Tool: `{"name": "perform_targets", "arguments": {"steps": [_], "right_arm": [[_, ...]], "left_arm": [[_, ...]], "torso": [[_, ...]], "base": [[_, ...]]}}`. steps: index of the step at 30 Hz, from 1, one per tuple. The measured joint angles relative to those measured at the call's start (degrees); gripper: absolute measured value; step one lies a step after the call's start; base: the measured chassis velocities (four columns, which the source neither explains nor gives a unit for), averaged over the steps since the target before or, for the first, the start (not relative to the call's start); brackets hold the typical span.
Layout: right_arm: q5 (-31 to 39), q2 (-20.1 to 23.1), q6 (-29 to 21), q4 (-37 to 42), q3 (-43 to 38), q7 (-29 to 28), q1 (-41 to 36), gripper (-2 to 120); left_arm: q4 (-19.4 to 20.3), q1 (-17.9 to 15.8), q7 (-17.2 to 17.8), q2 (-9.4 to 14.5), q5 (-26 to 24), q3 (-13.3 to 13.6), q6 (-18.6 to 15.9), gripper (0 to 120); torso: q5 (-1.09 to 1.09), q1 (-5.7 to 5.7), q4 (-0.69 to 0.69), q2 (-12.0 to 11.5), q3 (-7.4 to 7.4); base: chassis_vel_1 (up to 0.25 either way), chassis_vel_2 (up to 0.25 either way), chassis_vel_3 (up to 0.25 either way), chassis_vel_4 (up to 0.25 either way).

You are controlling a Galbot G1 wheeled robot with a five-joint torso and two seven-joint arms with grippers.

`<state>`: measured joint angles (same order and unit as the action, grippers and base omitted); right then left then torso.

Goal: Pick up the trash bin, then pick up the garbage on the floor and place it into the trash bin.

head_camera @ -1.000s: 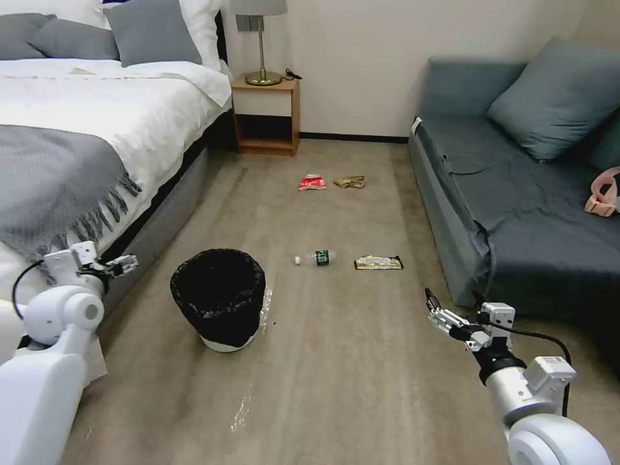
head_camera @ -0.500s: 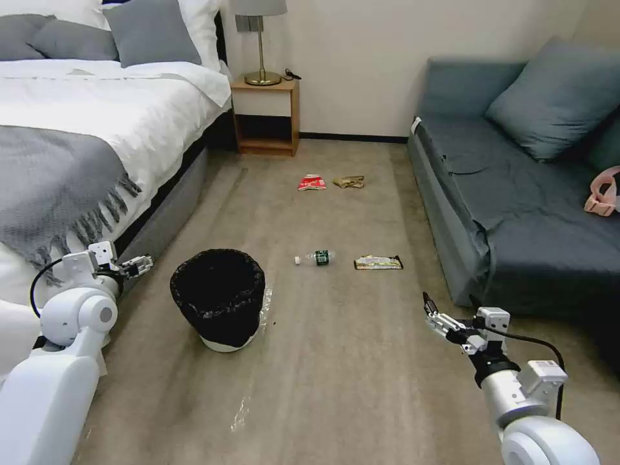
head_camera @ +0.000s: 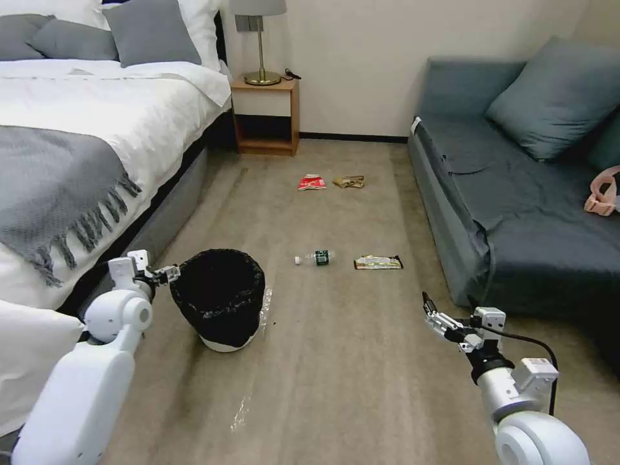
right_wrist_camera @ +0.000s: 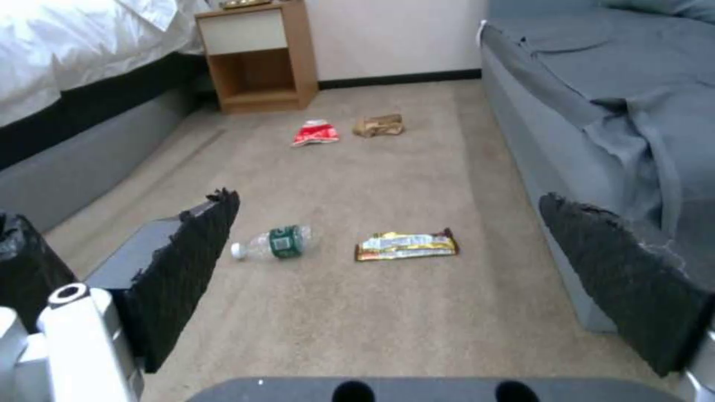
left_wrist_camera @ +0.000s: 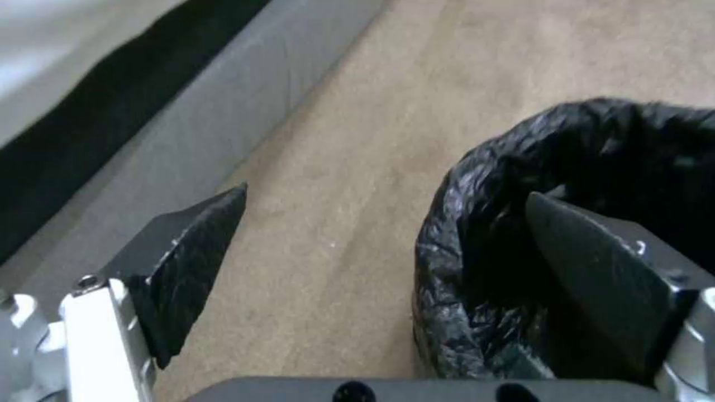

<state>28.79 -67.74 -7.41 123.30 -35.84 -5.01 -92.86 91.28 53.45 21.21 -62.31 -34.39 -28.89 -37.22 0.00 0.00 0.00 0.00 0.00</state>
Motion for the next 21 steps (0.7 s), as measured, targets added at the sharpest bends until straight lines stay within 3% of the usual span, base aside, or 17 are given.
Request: {"name": "perform_targets", "arguments": {"steps": [12,21], "right_arm": [[-0.51,0.27,0.01,-1.64,2.18,0.03,1.69,100],[-1.59,-0.16,0.51,-2.93,3.89,0.22,2.0,100]], "left_arm": [[-7.31,-3.1,-1.53,-3.69,3.86,1.14,1.07,100],[-9.7,-3.9,-1.95,-5.09,5.04,1.51,1.24,99]], "torso": [[0.0,0.0,0.0,0.0,0.0],[0.0,0.0,0.0,0.0,0.0]], "base": [[0.0,0.0,0.0,0.0],[0.0,0.0,0.0,0.0]]}}
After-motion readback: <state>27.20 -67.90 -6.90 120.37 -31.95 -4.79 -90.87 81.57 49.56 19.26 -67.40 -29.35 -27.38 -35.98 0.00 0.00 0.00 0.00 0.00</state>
